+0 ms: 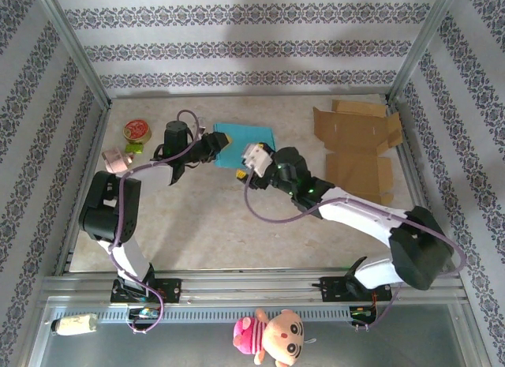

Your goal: Fold the paper box

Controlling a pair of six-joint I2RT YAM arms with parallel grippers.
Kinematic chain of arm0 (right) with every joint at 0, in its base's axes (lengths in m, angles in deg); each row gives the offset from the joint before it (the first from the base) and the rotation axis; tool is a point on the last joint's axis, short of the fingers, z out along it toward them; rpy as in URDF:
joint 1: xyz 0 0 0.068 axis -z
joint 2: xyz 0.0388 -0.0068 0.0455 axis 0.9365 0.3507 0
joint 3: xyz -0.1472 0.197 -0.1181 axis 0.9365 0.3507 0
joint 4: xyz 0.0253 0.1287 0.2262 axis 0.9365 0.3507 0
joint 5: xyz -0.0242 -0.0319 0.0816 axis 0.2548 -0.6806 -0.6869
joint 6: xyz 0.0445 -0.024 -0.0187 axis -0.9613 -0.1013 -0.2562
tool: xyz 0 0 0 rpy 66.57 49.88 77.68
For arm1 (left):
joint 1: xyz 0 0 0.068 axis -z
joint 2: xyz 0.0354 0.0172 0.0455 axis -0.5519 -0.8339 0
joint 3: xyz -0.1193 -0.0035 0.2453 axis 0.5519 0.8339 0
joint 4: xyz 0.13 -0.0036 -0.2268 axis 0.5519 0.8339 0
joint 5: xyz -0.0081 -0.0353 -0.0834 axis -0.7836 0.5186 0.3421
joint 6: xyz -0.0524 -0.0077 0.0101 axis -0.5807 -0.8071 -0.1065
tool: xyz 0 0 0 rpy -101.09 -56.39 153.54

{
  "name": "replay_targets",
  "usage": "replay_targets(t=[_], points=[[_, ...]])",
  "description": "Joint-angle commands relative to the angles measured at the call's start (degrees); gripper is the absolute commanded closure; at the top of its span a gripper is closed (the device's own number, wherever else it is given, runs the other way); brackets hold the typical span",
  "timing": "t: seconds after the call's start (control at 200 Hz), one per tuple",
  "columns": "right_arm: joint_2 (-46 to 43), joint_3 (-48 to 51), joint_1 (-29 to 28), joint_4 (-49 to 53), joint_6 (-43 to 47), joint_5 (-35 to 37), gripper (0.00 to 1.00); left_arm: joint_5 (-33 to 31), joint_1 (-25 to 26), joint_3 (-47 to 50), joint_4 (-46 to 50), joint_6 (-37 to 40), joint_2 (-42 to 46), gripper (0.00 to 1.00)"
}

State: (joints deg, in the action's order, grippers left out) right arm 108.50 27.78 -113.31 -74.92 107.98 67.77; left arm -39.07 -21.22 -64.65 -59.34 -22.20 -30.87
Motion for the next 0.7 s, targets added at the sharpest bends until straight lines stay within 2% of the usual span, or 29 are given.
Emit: replay_targets(t=[0.0, 0.145, 0.235, 0.315, 0.39, 0.465, 0.695], points=[[5.0, 1.7, -3.3, -9.9, 19.4, 10.7, 0.21, -1.8, -0.4, -2.0, 7.2, 1.9, 2.9, 0.75], [12.9, 2.4, -5.0, -22.9, 29.2, 17.5, 0.13, -1.7, -0.4, -1.9, 7.5, -0.8, 4.7, 0.75], [19.0, 0.6, -5.0, -32.9, 33.5, 23.9, 0.12, -0.9, -0.4, -1.6, 6.6, -1.6, 5.3, 0.75], [25.5, -0.7, -5.4, -45.6, 40.4, 29.3, 0.08, 0.1, -0.4, -1.9, 6.8, -1.6, 5.2, 0.75], [31.9, -1.6, -5.5, -59.4, 46.9, 31.2, 0.04, 0.7, -0.5, -1.7, 5.9, -2.3, 4.9, 0.75], [34.7, -2.9, -5.8, -60.4, 50.0, 32.3, 0.12, 0.7, -0.4, -1.2, 5.1, -2.7, 5.2, 0.75], [34.3, -0.8, -5.8, -60.4, 46.7, 31.6, 0.39, 0.6, -0.5, -1.6, 6.5, -2.0, 5.1, 0.75]])
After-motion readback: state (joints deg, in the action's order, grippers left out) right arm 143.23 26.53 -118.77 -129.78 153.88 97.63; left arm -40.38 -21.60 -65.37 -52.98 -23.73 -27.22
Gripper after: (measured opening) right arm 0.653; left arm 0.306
